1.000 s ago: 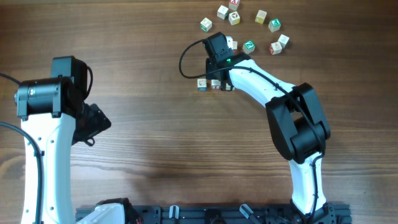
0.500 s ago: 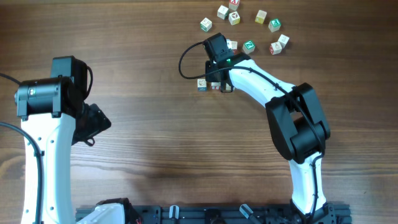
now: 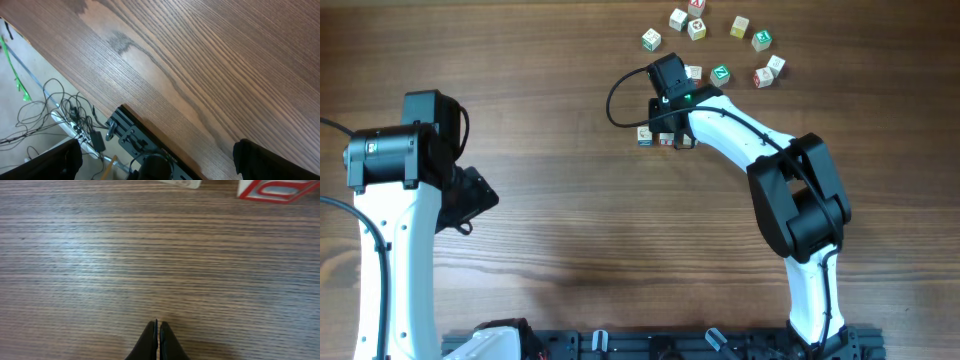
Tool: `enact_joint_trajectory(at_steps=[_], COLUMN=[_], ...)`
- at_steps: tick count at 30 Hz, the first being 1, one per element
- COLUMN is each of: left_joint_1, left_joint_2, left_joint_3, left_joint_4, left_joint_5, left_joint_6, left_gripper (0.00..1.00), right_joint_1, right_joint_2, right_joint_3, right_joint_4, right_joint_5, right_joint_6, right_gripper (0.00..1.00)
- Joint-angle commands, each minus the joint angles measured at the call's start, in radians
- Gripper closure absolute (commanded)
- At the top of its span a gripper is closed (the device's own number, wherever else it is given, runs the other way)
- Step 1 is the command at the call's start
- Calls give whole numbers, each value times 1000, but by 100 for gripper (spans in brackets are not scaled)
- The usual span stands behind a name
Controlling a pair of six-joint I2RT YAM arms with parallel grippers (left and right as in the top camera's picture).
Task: Form a horizontal line
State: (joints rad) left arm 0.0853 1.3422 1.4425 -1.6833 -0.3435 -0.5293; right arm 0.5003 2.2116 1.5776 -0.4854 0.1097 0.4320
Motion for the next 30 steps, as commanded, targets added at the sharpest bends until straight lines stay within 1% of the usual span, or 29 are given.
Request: enact_joint_trajectory(at_steps=[1,6,13,17,22,26,30], left_joint_1=[5,5,5,5,5,5,5], left_joint_2=[-16,-16,-16,-16,-16,-16,-16], left_joint_3=[-5,-5,-5,-5,-5,-5,-5], left_joint_4=[0,0,0,0,0,0,0], left_joint_5=[-13,-13,-13,-13,-13,-13,-13], left_joint_6=[-3,-3,-3,-3,-3,-3,-3], left_gripper=[0,0,0,0,0,0,0], right_joint_1=[2,1,1,1,1,1,1], right_joint_2=[6,6,6,6,6,6,6], right_joint_3=[13,41,42,42,42,42,42], right_joint_4=[15,12,-44,-105,-135,-145,-134], right_joint_5=[-18,101,137,133,82,25,24], right_joint_6=[-13,40,69,108,111,109,90], right_gripper=[96,95,95,95,95,95,95])
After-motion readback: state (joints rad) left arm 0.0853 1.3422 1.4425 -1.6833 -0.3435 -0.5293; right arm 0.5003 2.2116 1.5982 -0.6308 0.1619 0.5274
